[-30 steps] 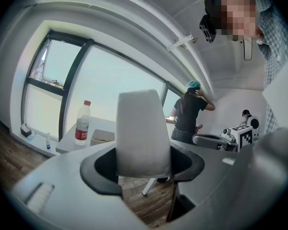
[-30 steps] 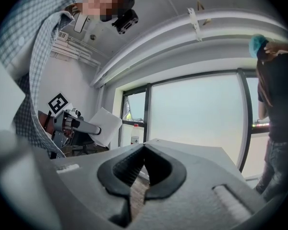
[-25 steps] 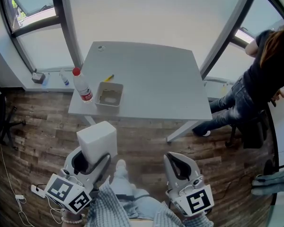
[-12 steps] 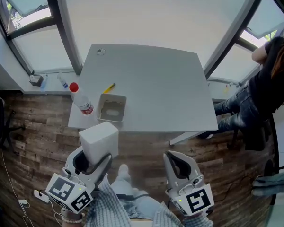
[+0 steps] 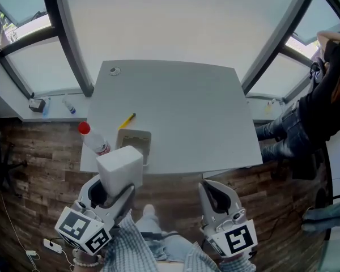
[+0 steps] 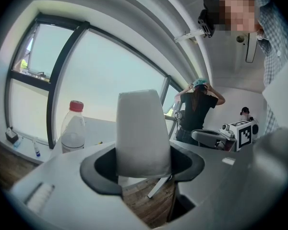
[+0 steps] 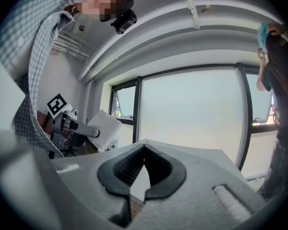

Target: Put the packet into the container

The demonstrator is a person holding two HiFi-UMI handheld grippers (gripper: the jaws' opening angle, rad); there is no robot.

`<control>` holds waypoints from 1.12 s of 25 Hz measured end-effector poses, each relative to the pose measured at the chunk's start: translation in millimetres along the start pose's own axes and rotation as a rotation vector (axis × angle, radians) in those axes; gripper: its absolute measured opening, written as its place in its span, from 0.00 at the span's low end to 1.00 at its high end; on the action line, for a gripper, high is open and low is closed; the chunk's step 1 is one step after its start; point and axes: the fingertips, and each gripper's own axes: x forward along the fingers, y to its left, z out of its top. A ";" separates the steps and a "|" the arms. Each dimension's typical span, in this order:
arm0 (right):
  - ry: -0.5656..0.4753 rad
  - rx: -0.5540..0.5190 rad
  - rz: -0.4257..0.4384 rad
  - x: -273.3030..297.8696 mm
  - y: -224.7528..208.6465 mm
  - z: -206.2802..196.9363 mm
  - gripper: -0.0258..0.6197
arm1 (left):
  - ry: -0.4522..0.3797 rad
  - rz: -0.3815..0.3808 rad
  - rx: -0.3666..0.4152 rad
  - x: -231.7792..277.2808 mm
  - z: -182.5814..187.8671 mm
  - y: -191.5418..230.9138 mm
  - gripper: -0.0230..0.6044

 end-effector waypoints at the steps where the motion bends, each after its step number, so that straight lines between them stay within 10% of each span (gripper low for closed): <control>1: 0.003 -0.002 -0.005 3.3 -1.9 0.4 0.04 | 0.000 -0.005 0.001 2.7 2.2 2.6 0.47; 28: 0.016 0.001 0.134 76.2 -10.7 10.7 0.04 | 0.014 0.053 -0.049 30.4 16.2 33.7 0.47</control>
